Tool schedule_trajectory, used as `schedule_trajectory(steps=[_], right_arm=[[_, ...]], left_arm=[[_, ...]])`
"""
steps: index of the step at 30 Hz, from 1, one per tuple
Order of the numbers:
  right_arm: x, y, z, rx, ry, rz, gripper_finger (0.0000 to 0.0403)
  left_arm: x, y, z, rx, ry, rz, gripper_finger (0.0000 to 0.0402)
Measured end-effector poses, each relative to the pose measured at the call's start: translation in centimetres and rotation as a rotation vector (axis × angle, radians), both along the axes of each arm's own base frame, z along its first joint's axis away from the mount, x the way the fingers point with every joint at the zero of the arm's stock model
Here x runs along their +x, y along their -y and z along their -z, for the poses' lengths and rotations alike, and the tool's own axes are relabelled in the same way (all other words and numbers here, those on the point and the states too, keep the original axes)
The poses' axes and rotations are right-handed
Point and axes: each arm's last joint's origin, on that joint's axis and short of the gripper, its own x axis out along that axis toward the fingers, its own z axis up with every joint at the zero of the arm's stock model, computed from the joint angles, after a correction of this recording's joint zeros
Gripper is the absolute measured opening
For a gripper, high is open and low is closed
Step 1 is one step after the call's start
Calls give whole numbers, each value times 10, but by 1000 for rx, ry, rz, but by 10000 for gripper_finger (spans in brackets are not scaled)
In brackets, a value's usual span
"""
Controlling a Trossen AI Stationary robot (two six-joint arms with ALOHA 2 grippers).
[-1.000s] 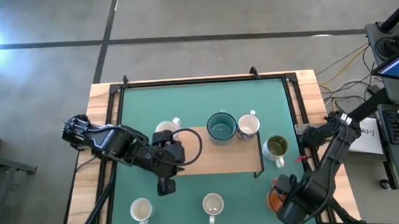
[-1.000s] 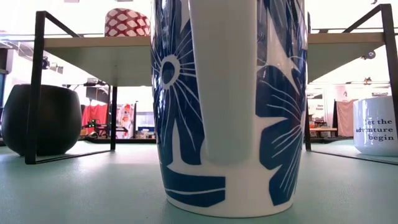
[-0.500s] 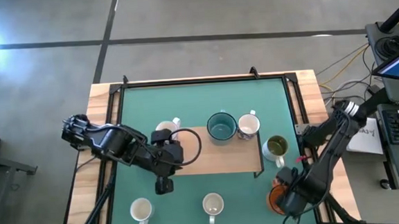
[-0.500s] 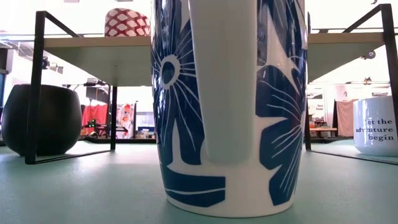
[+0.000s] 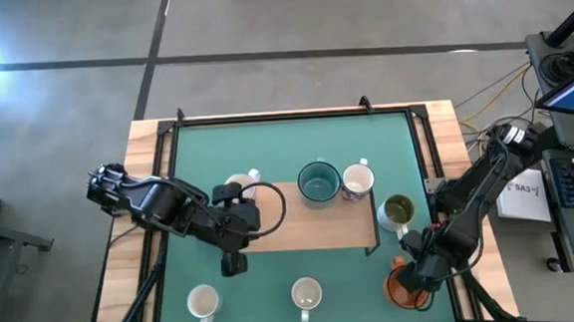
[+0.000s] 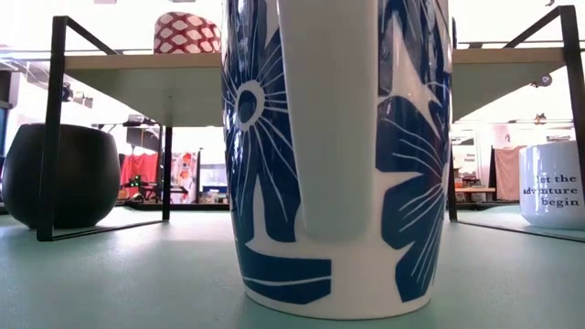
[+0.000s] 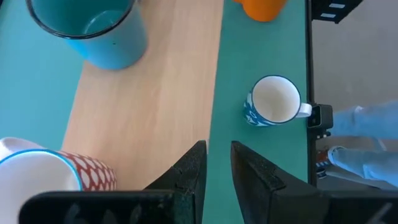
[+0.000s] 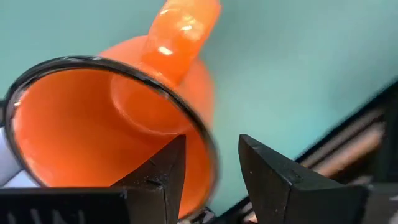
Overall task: Place coffee mugs
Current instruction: Put the orange mug on the shelf
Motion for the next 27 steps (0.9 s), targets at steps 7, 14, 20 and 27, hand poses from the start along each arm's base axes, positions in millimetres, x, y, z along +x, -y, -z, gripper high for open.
schedule_trajectory(steps=[7,14,20,27], right_arm=[[3,-4,19,49,36,-2,109],[4,-5,19,50,58,-55,29],[7,-9,8,79,124,-190,17],[18,-23,-37,161,358,-461,15]], left_arm=[[0,-1,0,21,5,-14,55],[0,-1,0,21,9,-29,55],[1,-1,-1,6,26,-53,55],[3,0,-2,-12,52,-60,55]])
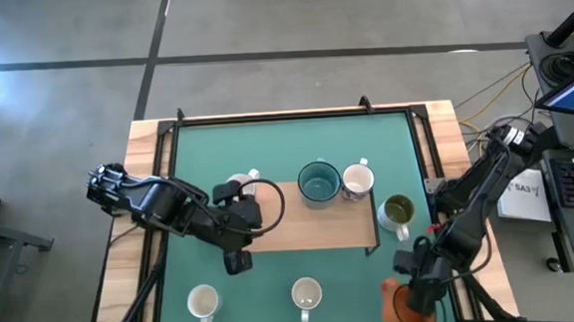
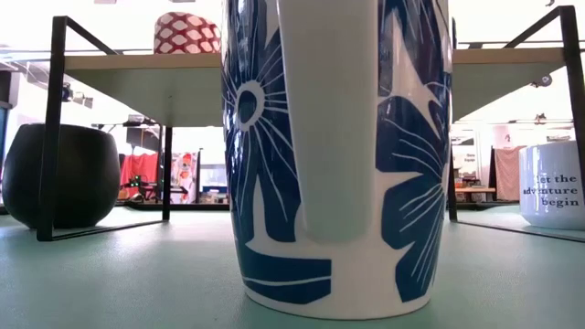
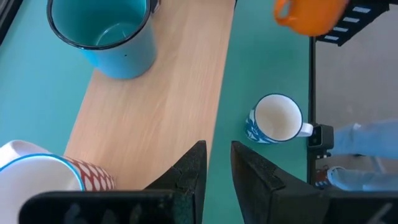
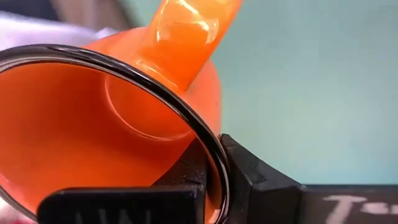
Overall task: Place coffee mugs
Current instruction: Put the orange mug on the shelf
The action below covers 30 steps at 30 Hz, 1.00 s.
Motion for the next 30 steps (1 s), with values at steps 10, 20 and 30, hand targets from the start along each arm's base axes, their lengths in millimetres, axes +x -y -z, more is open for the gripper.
schedule_trajectory(steps=[10,20,30], right_arm=[[20,0,-64,-32,182,-110,14],[65,18,-98,-103,291,-137,14],[103,44,-121,-195,344,-183,13]], left_arm=[[0,0,0,-17,2,-22,55],[0,0,0,-19,2,-24,55],[0,0,0,-19,2,-23,55]])
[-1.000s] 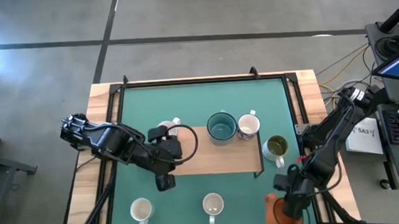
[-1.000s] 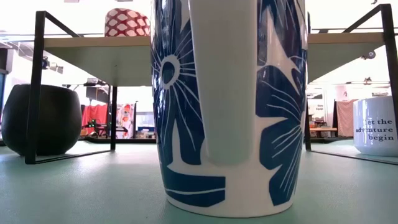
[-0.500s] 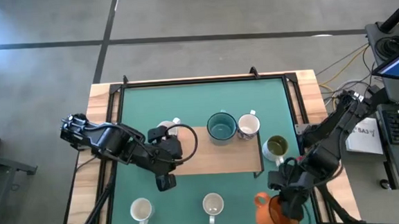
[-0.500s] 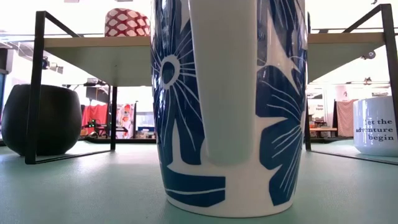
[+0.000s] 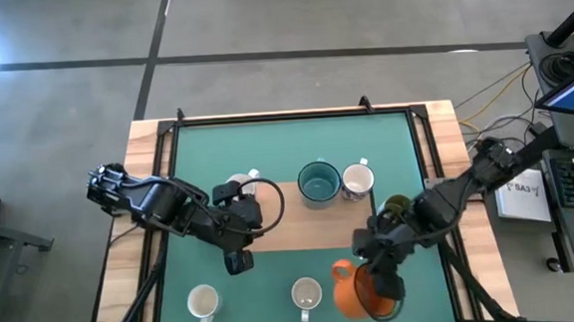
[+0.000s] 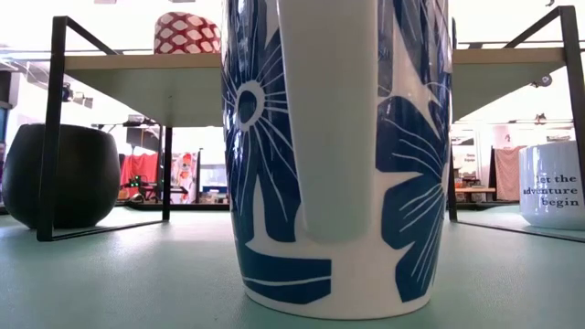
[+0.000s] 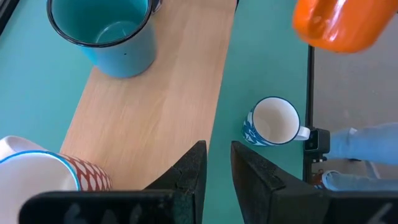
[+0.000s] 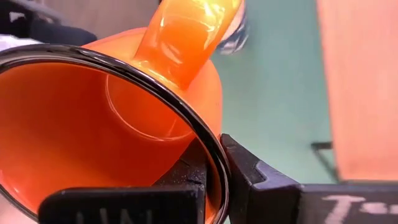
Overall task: Place coffee mugs
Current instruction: Put the orange mug on the shelf
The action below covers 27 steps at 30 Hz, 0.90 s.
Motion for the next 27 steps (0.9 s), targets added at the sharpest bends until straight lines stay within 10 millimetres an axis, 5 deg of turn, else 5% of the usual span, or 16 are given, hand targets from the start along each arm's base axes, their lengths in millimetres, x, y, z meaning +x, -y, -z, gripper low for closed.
schedule_trajectory(steps=[27], right_arm=[[104,53,12,-100,-17,225,13]], left_arm=[[-44,-9,-25,-3,56,-25,55]])
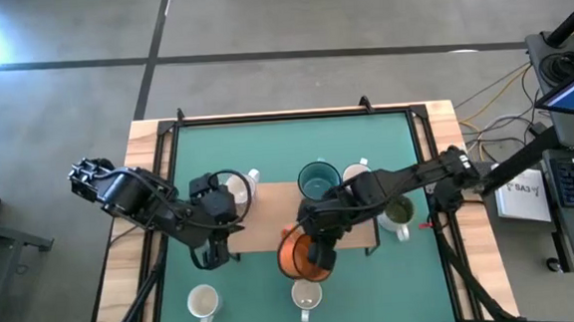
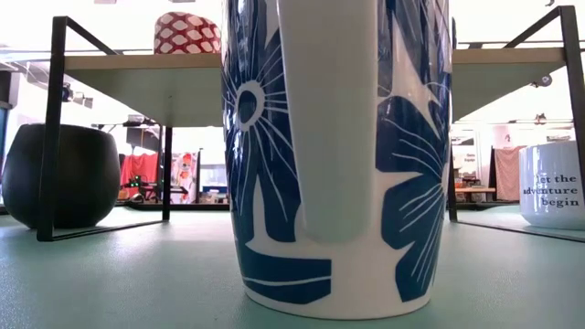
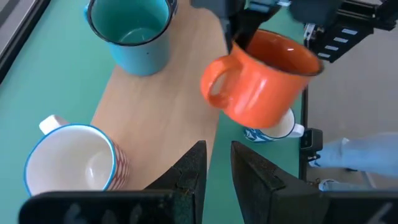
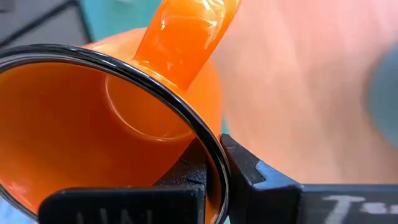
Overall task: Place coffee mugs
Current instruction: Put the orange mug on the shelf
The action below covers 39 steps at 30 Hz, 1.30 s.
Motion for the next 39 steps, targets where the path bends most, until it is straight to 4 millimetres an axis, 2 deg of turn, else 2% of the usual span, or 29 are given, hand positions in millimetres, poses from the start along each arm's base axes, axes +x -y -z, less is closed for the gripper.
schedule_trajectory(steps=[5,18,22,39], right_arm=[[12,11,2,-26,-35,41,13],[17,25,1,-101,-27,127,20],[21,25,7,-107,-39,121,23],[25,28,6,-148,1,141,28]], left_arm=[[-3,-1,2,18,-31,2,55],[-11,-6,1,43,-54,-19,55],[-14,-8,-1,41,-45,-21,55],[-15,-8,-2,32,-41,-30,55]])
